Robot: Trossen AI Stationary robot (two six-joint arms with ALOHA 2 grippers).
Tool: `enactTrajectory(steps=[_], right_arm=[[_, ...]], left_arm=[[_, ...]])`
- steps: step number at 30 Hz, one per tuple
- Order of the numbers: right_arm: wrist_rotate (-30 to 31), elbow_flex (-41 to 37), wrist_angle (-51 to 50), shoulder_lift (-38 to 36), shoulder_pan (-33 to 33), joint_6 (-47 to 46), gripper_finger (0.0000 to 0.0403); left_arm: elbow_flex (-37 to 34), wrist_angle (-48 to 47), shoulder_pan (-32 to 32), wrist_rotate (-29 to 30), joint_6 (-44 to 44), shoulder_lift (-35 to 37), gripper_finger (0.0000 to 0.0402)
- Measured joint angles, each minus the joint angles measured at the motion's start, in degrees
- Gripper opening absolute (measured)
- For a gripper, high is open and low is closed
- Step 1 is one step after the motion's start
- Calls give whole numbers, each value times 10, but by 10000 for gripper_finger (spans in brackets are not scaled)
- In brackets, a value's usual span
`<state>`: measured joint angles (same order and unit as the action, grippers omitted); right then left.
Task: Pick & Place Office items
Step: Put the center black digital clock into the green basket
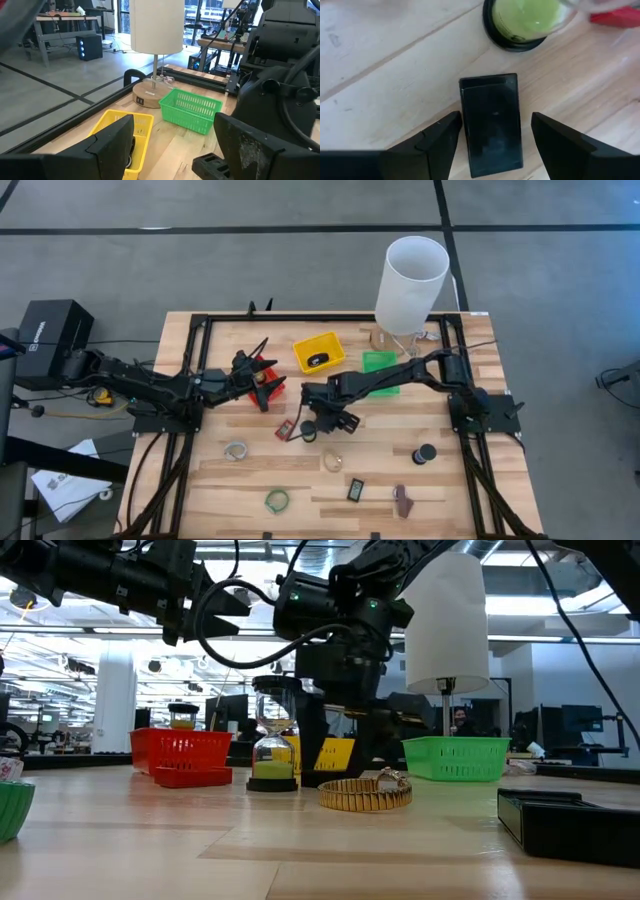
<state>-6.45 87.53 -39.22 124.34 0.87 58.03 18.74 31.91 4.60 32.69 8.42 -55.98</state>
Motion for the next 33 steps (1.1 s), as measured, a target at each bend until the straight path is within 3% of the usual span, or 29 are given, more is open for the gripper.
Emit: enactTrajectory(steps=[3,9,14,19,25,33], right_arm=[[-1,0,-8,-1,0,-2,221],[0,8,-23,0,0,-37,140],[4,36,-52,4,-6,-105,138],[6,69,-128,5,-7,-152,160],[6,102,-230,4,-6,-200,138],[6,149,-375,3,-6,-246,148]], left_arm=[[0,0,0,0,0,0,269],[0,0,0,0,0,0,269],[0,0,0,0,0,0,269],[0,0,0,0,0,0,269],[0,0,0,0,0,0,269],[0,0,0,0,0,0,269]])
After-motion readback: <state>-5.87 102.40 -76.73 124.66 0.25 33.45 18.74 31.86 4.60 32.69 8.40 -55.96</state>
